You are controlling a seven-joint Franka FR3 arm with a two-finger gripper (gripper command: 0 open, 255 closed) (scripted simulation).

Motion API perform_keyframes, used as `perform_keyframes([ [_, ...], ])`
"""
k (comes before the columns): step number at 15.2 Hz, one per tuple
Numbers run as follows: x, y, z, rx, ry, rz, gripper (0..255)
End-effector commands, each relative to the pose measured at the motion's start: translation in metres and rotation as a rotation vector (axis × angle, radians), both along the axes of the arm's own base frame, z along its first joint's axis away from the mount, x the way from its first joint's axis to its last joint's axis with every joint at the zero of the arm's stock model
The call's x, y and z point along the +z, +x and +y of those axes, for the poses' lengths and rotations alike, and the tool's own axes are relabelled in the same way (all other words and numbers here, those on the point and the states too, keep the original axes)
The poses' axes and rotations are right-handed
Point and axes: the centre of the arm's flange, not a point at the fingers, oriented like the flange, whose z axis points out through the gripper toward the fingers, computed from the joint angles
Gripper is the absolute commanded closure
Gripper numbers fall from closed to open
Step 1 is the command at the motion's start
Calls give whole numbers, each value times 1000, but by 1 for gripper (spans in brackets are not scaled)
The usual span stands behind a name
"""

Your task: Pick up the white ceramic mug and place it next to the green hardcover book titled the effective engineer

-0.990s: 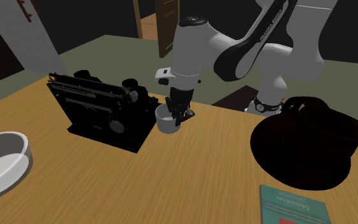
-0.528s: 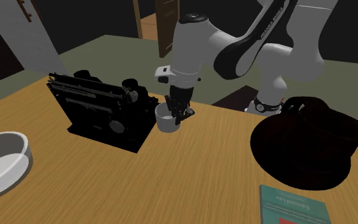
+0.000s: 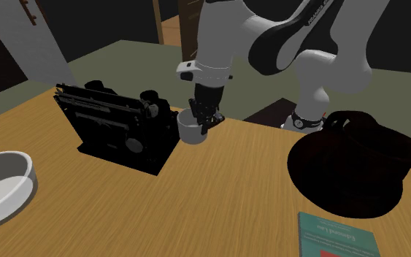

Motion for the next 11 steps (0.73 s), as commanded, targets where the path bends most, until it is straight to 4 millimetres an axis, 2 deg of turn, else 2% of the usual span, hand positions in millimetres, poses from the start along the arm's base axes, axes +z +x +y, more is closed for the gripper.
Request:
perform_keyframes([
  [1,11,0,0,0,0,0,255],
  [11,64,0,0,0,0,0,255],
])
